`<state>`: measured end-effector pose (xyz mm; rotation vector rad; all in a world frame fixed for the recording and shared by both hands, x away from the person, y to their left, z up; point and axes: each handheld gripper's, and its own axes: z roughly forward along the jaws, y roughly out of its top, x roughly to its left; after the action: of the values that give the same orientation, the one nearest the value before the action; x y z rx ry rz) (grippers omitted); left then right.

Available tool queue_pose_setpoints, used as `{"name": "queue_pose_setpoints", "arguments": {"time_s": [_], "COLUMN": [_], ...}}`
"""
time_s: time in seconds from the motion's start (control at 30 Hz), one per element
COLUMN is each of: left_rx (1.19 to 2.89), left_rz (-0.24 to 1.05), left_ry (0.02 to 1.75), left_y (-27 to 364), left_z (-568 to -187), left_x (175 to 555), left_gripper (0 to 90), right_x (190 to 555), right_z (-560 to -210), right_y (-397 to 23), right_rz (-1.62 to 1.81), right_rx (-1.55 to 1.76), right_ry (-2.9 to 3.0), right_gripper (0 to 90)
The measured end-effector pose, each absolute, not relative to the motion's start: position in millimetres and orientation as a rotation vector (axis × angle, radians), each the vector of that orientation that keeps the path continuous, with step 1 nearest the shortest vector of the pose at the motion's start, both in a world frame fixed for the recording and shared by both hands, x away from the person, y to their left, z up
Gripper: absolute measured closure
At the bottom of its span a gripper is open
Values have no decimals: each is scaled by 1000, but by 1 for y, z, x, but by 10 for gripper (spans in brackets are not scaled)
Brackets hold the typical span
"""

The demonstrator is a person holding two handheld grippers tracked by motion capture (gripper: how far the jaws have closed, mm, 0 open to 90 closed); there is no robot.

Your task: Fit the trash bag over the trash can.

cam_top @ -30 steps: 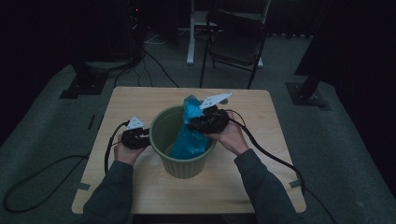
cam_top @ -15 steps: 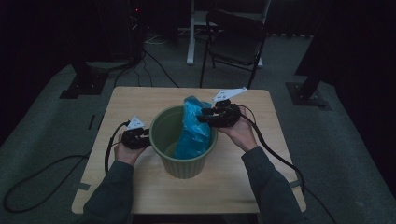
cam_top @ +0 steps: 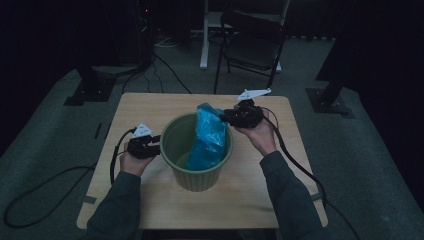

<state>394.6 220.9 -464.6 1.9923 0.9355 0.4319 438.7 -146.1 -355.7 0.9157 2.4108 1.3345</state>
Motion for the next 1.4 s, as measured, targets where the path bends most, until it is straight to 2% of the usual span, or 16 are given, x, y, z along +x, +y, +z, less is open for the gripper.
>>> {"name": "queue_pose_setpoints", "arguments": {"time_s": [0.2, 0.7, 0.93, 1.23, 1.4], "left_rx": [1971, 1949, 1950, 1938, 1928], "left_rz": [409, 332, 205, 209, 225], "left_ry": [931, 818, 698, 660, 639], "left_y": [228, 246, 258, 267, 267], "left_z": [-458, -436, -425, -410, -397], "left_x": [396, 408, 416, 418, 416], "left_gripper": [577, 576, 598, 598, 598], "right_x": [442, 441, 439, 437, 435], "right_z": [-360, -363, -362, -361, -360], "right_y": [-143, -141, -142, -143, -145], "right_rz": [1328, 1319, 1319, 1327, 1336], "right_rx": [914, 879, 873, 860, 847], "right_ry": [2435, 2474, 2465, 2451, 2442], "right_gripper": [678, 800, 813, 826, 861]}}
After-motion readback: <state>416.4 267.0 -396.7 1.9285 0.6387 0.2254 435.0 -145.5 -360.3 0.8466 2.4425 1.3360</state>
